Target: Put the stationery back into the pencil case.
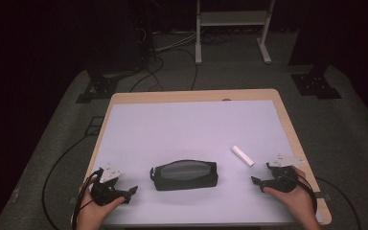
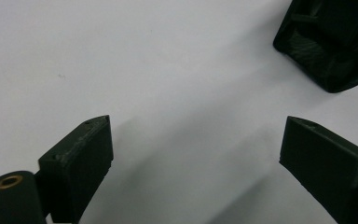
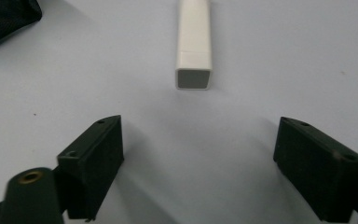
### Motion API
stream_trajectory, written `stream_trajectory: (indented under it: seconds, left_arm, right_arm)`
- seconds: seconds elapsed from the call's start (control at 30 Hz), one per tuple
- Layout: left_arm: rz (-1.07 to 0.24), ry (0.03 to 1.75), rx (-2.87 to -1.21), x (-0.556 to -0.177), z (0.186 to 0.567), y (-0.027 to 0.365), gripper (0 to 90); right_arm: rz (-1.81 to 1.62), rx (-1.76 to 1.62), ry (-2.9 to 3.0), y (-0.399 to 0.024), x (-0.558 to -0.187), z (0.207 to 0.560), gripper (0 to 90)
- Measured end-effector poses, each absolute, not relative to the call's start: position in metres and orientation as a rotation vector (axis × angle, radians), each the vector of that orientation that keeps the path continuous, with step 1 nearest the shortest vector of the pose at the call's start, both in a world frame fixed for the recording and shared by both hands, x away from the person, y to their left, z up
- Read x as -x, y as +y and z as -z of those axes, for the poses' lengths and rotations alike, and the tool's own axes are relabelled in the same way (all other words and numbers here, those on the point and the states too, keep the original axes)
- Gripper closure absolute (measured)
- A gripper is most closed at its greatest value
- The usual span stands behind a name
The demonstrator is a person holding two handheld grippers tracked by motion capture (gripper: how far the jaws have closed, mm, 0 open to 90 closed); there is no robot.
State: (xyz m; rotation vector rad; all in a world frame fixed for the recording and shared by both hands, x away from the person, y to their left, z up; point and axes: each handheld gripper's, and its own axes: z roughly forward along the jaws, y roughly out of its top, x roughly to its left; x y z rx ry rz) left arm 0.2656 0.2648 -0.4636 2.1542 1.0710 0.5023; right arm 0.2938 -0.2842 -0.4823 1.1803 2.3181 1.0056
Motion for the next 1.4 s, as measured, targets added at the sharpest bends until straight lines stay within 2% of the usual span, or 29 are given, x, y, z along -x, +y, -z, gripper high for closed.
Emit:
stream_trajectory:
  seconds: [0.07, 0.3, 0.7, 1.4]
  left_arm:
    - [-0.509, 1.074, -2.159, -0.266, 0.466, 0.265, 8.7]
    - [-0.491, 1.099, -2.164, -0.269, 0.475, 0.266, 7.0]
    - [-0.498, 1.088, -2.141, -0.268, 0.478, 0.268, 5.3]
    - [-0.493, 1.090, -2.142, -0.268, 0.479, 0.268, 5.3]
  right_arm:
    - [-1.008, -1.177, 2.319, -0.284, -0.293, 0.481, 23.0]
    - [-0.993, -1.206, 2.320, -0.284, -0.292, 0.473, 30.8]
    - [-0.967, -1.242, 2.359, -0.274, -0.304, 0.455, 39.0]
    - [-0.926, -1.220, 2.414, -0.252, -0.339, 0.452, 53.7]
